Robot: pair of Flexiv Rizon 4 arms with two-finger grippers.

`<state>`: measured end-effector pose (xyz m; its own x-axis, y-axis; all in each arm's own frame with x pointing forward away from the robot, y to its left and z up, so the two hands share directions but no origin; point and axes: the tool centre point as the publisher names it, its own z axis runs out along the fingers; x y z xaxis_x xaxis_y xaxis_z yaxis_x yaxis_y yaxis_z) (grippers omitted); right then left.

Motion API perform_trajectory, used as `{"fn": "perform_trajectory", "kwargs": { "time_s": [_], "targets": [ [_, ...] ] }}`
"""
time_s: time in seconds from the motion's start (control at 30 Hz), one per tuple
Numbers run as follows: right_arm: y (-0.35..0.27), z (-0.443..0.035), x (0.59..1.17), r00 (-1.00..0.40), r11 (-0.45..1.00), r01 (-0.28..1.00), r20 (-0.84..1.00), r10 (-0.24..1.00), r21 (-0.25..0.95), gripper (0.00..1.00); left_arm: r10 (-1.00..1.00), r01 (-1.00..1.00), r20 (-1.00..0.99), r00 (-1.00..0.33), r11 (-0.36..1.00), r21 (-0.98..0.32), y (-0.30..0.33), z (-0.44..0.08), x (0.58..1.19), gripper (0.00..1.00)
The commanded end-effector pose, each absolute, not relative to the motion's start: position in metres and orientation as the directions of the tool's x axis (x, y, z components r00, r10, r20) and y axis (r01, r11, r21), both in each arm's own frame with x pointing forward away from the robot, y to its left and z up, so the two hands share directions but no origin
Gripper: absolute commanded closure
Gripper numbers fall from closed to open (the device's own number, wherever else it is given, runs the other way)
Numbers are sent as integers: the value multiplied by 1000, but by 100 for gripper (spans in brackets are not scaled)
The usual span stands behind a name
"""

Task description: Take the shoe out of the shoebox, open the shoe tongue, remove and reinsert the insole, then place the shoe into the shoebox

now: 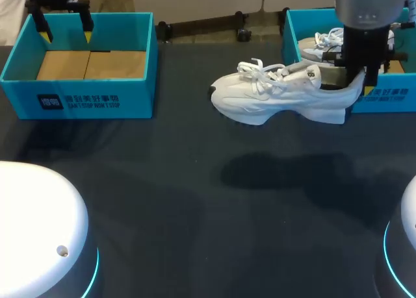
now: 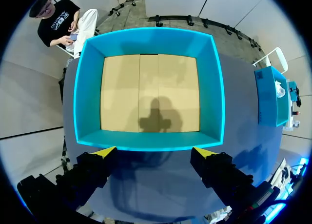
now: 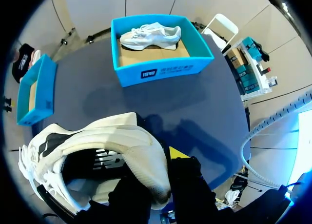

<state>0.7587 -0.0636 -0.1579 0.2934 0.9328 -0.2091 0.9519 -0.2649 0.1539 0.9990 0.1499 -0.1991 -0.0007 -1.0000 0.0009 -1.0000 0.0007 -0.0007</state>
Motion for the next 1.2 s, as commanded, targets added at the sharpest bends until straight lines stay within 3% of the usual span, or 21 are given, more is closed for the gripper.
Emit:
{"fn": "perform_trajectory", "kwargs": {
  "time_s": [0.03, 0.43, 1.2],
  "targets": [
    [-38, -170, 745, 285, -251, 955, -261, 922, 156, 100, -1000, -1000, 1, -1, 1, -1, 150, -200, 999, 0],
    [5, -208, 695, 290, -261, 955, -252, 923, 142, 100, -1000, -1000, 1, -1, 1, -1, 150, -200, 999, 0],
    [30, -302, 687, 261, -258, 965, -197, 945, 41, 100, -1000, -1000, 1, -1, 1, -1, 150, -200, 999, 0]
  ]
}}
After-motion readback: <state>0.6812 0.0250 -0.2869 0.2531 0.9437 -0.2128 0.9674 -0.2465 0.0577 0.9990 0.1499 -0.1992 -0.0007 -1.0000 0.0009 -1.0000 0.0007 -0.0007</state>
